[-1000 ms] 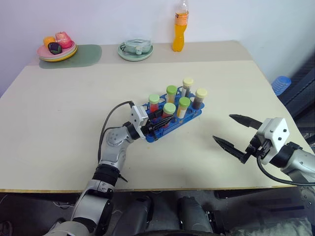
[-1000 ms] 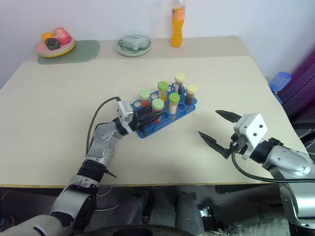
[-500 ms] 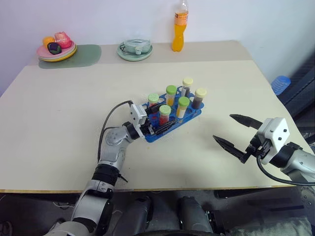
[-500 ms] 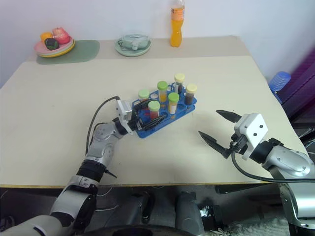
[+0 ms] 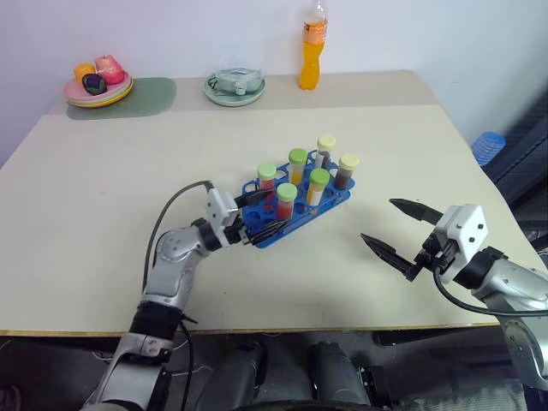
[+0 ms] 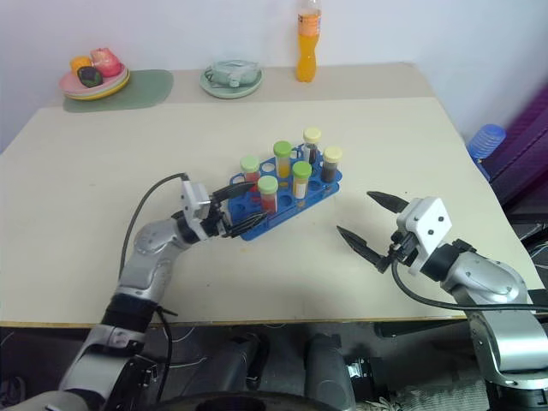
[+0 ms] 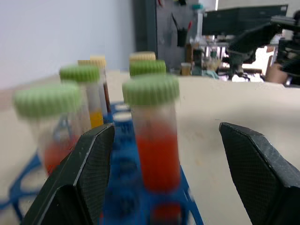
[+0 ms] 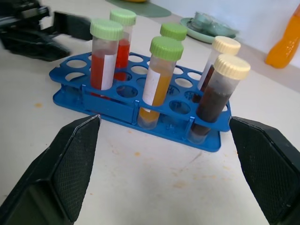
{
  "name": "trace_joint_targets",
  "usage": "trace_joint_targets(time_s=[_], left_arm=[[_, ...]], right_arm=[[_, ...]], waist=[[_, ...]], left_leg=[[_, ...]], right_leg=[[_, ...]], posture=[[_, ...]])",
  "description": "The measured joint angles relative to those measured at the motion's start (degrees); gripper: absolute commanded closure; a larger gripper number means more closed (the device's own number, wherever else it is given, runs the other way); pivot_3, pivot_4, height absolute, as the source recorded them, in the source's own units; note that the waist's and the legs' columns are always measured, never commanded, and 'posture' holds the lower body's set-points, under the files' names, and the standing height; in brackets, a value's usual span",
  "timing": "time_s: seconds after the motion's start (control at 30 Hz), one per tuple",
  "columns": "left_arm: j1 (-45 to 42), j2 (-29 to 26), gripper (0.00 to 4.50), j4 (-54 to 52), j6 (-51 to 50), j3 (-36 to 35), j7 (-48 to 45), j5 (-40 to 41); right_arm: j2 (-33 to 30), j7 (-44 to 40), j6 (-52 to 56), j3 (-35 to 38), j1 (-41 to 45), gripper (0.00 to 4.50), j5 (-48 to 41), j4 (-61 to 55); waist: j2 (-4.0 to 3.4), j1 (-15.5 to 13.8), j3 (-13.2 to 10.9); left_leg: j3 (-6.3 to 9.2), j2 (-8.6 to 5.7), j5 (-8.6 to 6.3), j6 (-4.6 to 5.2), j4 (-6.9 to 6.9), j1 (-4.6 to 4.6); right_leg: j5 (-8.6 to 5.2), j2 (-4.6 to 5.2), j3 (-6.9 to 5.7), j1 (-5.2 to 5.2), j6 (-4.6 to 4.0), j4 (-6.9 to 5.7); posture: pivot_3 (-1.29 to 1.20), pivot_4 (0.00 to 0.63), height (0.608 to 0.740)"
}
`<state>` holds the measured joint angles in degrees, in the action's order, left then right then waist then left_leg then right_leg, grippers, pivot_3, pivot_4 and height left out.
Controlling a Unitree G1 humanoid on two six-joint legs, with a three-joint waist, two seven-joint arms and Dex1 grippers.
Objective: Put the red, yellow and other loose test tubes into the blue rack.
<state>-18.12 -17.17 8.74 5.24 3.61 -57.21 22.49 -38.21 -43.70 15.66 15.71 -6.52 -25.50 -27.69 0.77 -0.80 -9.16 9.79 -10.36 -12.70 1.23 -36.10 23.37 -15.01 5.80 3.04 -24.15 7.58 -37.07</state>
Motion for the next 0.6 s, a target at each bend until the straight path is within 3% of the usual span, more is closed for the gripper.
trace_joint_targets(time_s=[0.33, 0.6], left_arm=[[8.6, -8.9, 0.88, -5.2, -6.9, -7.6, 0.3, 3.9], [11.9, -13.3, 0.88, -6.7, -8.5, -14.6, 0.4, 5.8]], right_arm=[[2.0, 0.9, -2.1, -0.8, -1.9, 0.00, 1.2, 3.0], [3.4, 1.8, -2.3, 4.9, -6.7, 0.00, -0.6, 3.7]], waist=[[-0.01, 0.0, 0.0], [-0.03, -0.1, 0.0]], left_leg=[[0.01, 0.01, -0.01, -0.01, 0.05, -0.01], [0.01, 0.00, -0.03, -0.02, 0.06, -0.01]], right_leg=[[-0.01, 0.00, 0.00, -0.01, -0.02, 0.00], [-0.02, 0.02, 0.00, 0.01, -0.03, 0.04]], posture=[[0.00, 0.150, 0.740], [0.00, 0.150, 0.740]])
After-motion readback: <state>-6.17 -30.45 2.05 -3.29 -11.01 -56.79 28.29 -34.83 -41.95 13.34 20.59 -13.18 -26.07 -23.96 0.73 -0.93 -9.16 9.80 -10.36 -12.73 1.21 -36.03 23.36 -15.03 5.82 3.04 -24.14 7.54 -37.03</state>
